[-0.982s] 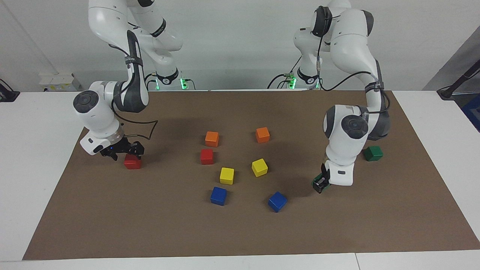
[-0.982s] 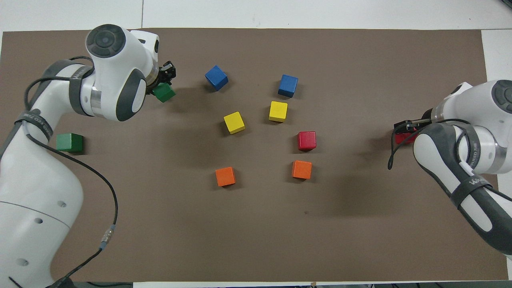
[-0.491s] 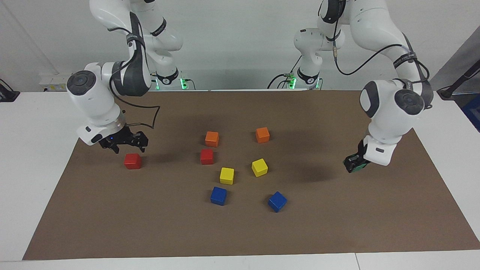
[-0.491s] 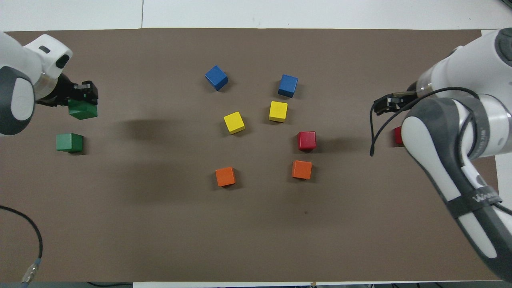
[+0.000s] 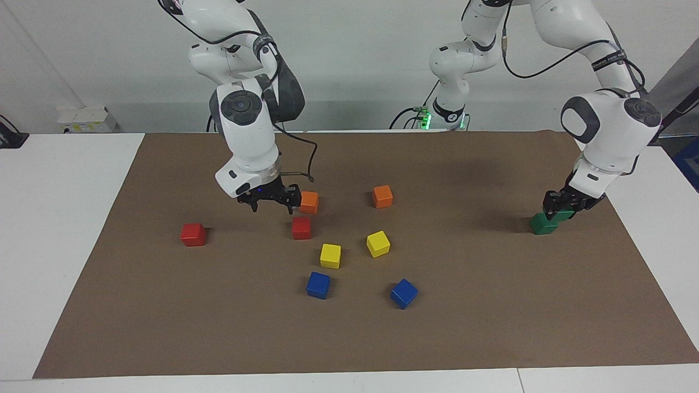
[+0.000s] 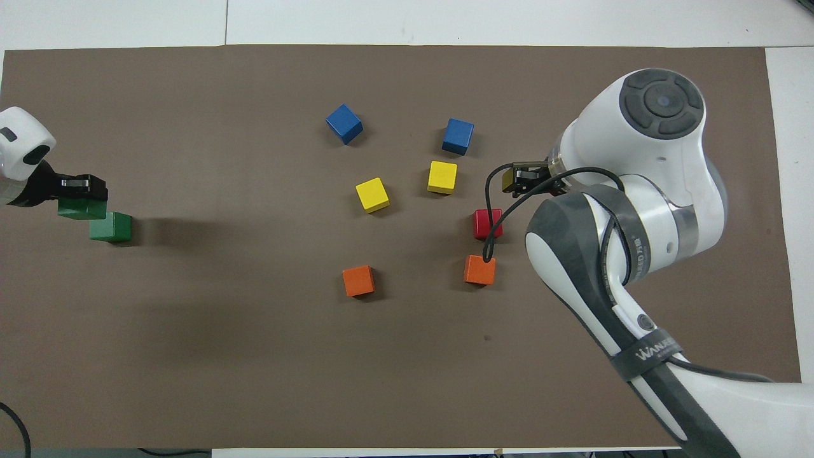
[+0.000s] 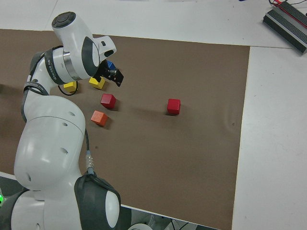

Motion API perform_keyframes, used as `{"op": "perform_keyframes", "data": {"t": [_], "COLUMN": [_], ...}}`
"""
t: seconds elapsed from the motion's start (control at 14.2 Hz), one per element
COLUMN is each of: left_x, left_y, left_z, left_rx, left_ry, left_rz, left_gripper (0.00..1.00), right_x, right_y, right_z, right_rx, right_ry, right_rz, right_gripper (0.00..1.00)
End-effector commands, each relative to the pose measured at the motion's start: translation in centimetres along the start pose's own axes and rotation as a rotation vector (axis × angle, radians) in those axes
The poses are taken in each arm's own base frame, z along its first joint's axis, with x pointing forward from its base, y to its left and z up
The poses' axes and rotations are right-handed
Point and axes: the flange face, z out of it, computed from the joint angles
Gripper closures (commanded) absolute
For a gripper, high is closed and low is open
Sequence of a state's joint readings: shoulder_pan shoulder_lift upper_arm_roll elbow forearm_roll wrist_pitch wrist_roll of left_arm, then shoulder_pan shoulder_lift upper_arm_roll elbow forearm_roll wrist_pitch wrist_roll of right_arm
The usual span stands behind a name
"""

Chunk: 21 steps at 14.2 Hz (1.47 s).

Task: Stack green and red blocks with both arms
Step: 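Place the green cube by the first while the right gripper reaches red, then grasp the remaining red cube with the right gripper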

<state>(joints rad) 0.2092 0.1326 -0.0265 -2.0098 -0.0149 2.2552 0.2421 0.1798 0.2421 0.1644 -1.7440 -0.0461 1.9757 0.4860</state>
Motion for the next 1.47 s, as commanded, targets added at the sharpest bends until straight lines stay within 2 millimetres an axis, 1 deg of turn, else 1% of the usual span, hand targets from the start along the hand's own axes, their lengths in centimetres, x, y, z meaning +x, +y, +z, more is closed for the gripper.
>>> {"op": "perform_keyframes", "data": {"t": [0.0, 0.07, 0.21, 0.28, 0.35, 0.42, 0.63, 0.7, 0.84, 0.98, 1.12, 1.26, 1.4], "left_x": [-2.1, -2.2, -2.9, -3.5, -3.8, -3.9, -3.9, -3.9, -3.8, -3.3, -2.6, -2.6, -2.3], "left_y": [-0.8, -0.8, -1.1, -1.0, -0.9, -0.9, -0.9, -1.0, -1.1, -0.9, -0.5, -0.6, -0.8], "left_z": [-0.3, -0.2, 0.4, 1.2, 1.4, 1.6, 1.9, 2.1, 2.8, 2.5, 1.9, 1.7, 2.9], "left_rx": [-0.011, -0.010, 0.002, 0.009, 0.017, 0.018, -0.009, -0.034, -0.042, -0.050, -0.064, -0.068, -0.061], "left_ry": [0.044, 0.046, 0.076, 0.096, 0.119, 0.121, 0.125, 0.130, 0.119, 0.113, 0.084, 0.058, 0.036], "left_rz": [0.010, 0.010, 0.003, 0.000, -0.002, -0.004, -0.040, -0.071, -0.079, -0.114, -0.184, -0.195, -0.191], "left_gripper": [1.00, 1.00, 1.00, 1.00, 1.00, 1.00, 1.00, 1.00, 1.00, 1.00, 1.00, 1.00, 1.00], "right_x": [0.1, -0.1, -0.2, -0.1, -0.4, -0.8, -1.5, -1.6, -1.5, -1.6, -1.9, -2.2, -2.2], "right_y": [-1.4, -1.6, -1.7, -1.7, -1.9, -2.5, -3.0, -3.4, -3.5, -3.7, -3.6, -3.5, -3.5], "right_z": [2.0, 2.8, 3.6, 3.7, 4.3, 4.6, 6.7, 7.2, 7.7, 8.3, 9.2, 10.0, 10.5], "right_rx": [0.017, 0.020, 0.022, 0.025, 0.026, 0.027, 0.038, 0.038, 0.038, 0.044, 0.048, 0.052, 0.056], "right_ry": [0.020, 0.022, 0.022, 0.023, 0.021, 0.020, 0.028, 0.026, 0.022, 0.029, 0.032, 0.037, 0.041], "right_rz": [0.025, 0.023, 0.039, 0.046, 0.052, 0.051, 0.075, 0.069, 0.089, 0.086, 0.085, 0.085, 0.085], "right_gripper": [0.05, 0.05, 0.06, 0.07, 0.07, 0.08, 0.08, 0.08, 0.08, 0.08, 0.08, 0.08, 0.08]}}
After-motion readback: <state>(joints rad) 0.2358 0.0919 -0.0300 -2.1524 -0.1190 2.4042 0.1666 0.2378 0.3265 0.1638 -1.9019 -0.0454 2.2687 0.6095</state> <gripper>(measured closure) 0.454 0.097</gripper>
